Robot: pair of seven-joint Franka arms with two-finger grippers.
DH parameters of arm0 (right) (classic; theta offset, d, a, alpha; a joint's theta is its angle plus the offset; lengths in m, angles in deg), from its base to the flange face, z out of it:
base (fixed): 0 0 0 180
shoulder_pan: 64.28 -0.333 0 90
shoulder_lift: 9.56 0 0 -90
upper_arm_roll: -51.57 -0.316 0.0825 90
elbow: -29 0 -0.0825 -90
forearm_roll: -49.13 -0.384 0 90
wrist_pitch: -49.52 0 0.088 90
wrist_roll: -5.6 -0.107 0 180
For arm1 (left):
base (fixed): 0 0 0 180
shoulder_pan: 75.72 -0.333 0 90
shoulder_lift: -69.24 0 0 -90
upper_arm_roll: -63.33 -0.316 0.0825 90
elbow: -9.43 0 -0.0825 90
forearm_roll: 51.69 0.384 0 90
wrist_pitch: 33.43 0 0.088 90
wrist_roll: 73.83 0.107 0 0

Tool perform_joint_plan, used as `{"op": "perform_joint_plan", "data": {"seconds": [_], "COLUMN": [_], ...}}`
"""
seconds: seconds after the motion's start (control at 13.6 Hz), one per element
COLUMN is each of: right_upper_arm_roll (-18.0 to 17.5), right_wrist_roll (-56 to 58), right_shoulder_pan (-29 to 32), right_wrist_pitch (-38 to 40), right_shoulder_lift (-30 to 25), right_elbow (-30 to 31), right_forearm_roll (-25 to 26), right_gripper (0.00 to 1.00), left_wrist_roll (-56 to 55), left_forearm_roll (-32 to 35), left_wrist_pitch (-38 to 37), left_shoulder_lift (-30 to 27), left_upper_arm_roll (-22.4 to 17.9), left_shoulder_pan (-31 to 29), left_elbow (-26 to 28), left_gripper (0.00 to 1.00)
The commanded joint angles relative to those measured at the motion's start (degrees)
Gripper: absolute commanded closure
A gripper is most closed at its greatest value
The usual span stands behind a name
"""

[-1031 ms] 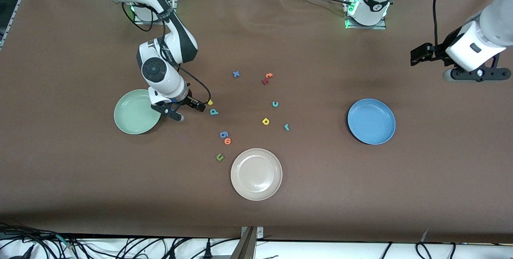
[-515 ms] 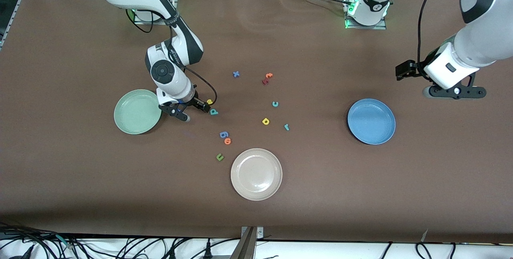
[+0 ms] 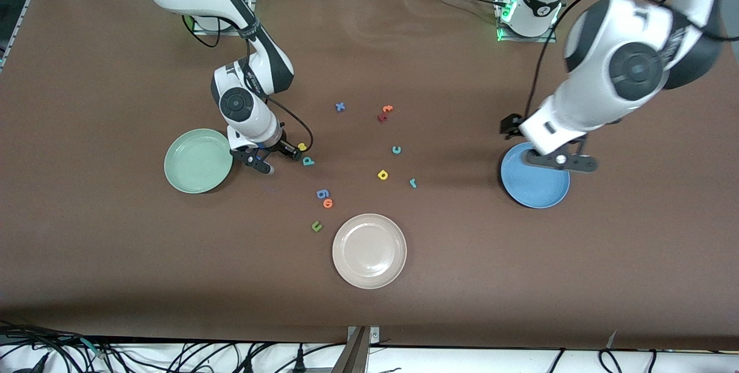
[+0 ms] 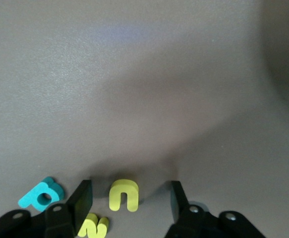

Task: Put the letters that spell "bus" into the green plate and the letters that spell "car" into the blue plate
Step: 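Grasp the yellow letter with the right gripper while the left gripper reaches letters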

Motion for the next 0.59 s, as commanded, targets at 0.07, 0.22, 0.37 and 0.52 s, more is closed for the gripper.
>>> {"op": "perform_joint_plan", "data": {"seconds": [0.07, 0.22, 0.37, 0.52], "right_upper_arm_roll": [-0.9, -0.9, -0.9, -0.9], "right_wrist_roll": [-0.3, -0.2, -0.1, 0.1], "right_shoulder_pan": [0.3, 0.3, 0.3, 0.3], "right_wrist_pitch": [-1.2, -1.2, -1.1, -1.1], "right_shoulder_lift": [1.0, 1.1, 1.1, 1.1], "right_elbow": [0.0, -0.1, -0.1, -0.1], "right_forearm_roll": [-3.5, -3.6, -3.7, -3.7], "right_gripper": [0.34, 0.34, 0.36, 0.50], "left_wrist_roll": [-5.1, -10.8, -11.7, -13.7], "left_forearm_roll": [-3.8, -6.0, -6.1, -6.1], "left_wrist_pitch": [8.0, 12.6, 17.2, 20.8], "left_shoulder_lift": [8.2, 11.4, 13.6, 16.2], "left_upper_arm_roll": [-0.6, -0.6, -0.5, -0.6], "left_shoulder_pan": [6.4, 8.5, 10.8, 13.3], "left_elbow": [-1.8, -2.5, -2.0, -1.9], "left_gripper": [0.00, 0.00, 0.00, 0.00]}}
